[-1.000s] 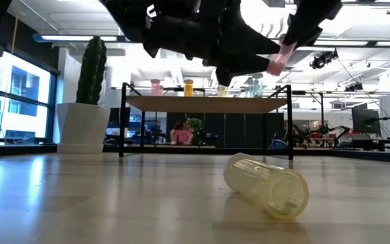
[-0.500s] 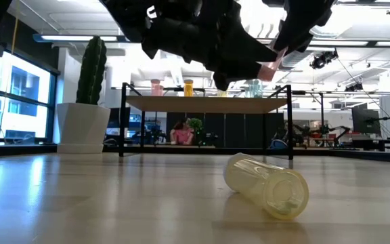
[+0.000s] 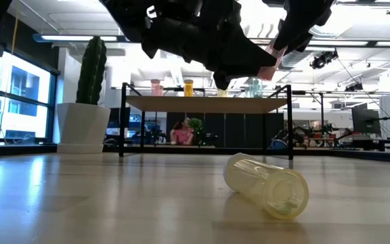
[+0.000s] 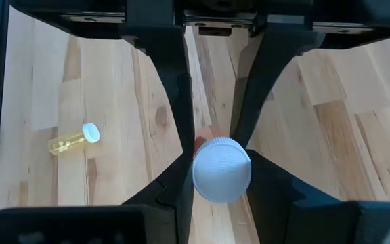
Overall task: Pick and place medicine bottles onto shelf by color
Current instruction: Put the pink pill bottle aligned with other pink pill bottles on the shelf
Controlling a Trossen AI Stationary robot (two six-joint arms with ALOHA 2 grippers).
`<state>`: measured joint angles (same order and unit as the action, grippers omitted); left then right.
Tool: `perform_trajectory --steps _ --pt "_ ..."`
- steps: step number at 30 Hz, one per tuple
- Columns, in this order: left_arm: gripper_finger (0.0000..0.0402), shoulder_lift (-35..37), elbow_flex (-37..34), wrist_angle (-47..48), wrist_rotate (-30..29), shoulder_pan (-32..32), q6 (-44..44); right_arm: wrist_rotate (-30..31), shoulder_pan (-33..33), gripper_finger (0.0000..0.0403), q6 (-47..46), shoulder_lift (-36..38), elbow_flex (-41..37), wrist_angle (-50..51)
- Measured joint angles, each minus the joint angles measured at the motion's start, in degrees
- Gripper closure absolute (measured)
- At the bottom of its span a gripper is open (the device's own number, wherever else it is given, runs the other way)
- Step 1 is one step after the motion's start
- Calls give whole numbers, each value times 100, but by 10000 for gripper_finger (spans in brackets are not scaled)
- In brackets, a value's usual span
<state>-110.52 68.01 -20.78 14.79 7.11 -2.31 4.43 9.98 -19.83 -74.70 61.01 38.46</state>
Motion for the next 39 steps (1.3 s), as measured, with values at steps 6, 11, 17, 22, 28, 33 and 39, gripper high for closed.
perform_trajectory --steps 6,11,17,22,28,33,39 --pt "311 0 0 -1 2 0 35 4 0 303 59 0 0 0" --pt "310 0 0 -4 2 2 111 63 2 286 86 0 2 -15" --pt "310 -4 0 -4 -4 38 150 225 -6 227 144 5 11 -55" --pt "310 -4 0 -4 -22 113 151 236 -24 200 236 119 156 61" --pt "310 -7 0 -330 -21 199 149 349 -20 197 602 327 666 277" --pt "310 -7 0 -1096 -20 227 149 599 -20 197 1094 613 920 477" --pt "310 -7 0 -2232 -20 276 151 1183 -20 196 1238 1174 1008 765"
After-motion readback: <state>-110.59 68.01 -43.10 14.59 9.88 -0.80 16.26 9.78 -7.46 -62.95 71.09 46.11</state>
